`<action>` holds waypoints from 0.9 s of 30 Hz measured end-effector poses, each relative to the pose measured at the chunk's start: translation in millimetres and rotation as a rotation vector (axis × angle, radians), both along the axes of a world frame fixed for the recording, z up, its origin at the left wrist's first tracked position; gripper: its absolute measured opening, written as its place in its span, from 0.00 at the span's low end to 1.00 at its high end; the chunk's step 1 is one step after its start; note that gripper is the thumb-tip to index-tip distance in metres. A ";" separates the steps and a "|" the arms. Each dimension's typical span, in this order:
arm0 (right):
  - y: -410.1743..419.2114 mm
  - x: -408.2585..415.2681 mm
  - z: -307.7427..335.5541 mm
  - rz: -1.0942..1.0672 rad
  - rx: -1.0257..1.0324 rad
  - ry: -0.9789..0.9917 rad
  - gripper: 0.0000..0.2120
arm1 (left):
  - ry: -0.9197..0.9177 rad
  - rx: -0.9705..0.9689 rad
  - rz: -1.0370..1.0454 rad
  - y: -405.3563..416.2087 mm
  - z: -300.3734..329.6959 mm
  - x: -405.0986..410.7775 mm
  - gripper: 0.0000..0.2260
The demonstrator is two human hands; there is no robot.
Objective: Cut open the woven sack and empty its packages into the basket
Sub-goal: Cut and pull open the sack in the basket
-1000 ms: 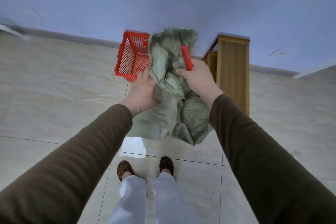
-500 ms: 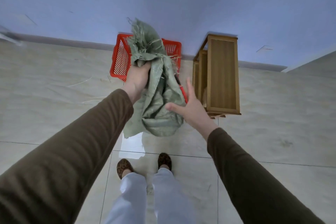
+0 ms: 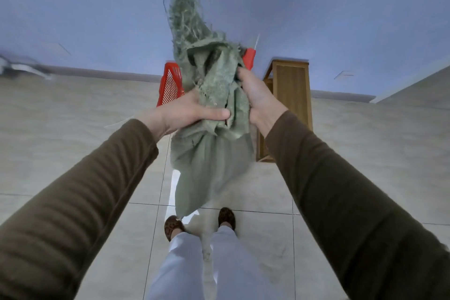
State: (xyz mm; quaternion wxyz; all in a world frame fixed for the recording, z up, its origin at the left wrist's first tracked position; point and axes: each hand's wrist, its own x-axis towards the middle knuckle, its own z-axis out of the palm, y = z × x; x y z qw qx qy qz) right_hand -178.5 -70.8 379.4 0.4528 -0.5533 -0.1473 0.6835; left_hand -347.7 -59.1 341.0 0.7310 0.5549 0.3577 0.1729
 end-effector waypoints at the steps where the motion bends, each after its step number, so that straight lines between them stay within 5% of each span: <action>1: 3.7 0.2 9.3 0.046 0.044 -0.042 0.12 | 0.042 0.078 0.086 0.7 5.2 5.1 0.15; 5: -0.9 29.6 34.1 0.157 0.298 -0.604 0.19 | 0.093 0.166 0.342 5.0 31.0 10.7 0.16; 12: -83.3 20.2 4.6 0.247 0.342 -0.548 0.50 | -0.192 -0.226 0.505 7.8 91.0 51.4 0.07; 15: -70.7 -10.5 9.8 0.057 0.325 -0.424 0.28 | -0.251 -0.286 0.480 14.5 120.2 69.3 0.09; 17: -51.7 -13.0 21.9 -0.120 0.280 -0.370 0.12 | -0.235 -0.160 0.449 17.4 129.2 57.6 0.10; 20: -24.4 -1.5 43.8 -0.210 0.133 -0.252 0.19 | -0.017 0.100 0.602 8.2 117.5 15.9 0.20; 23: 0.9 1.0 63.9 -0.145 0.078 -0.022 0.08 | 0.141 0.225 0.505 -32.3 79.4 -14.7 0.41; 25: 13.2 -10.2 73.0 -0.009 0.028 0.139 0.11 | 0.115 0.293 0.297 -48.5 54.6 -11.4 0.42; 27: 23.8 -22.8 77.5 0.112 -0.013 0.232 0.13 | 0.089 0.344 0.384 -44.0 45.7 -1.2 0.32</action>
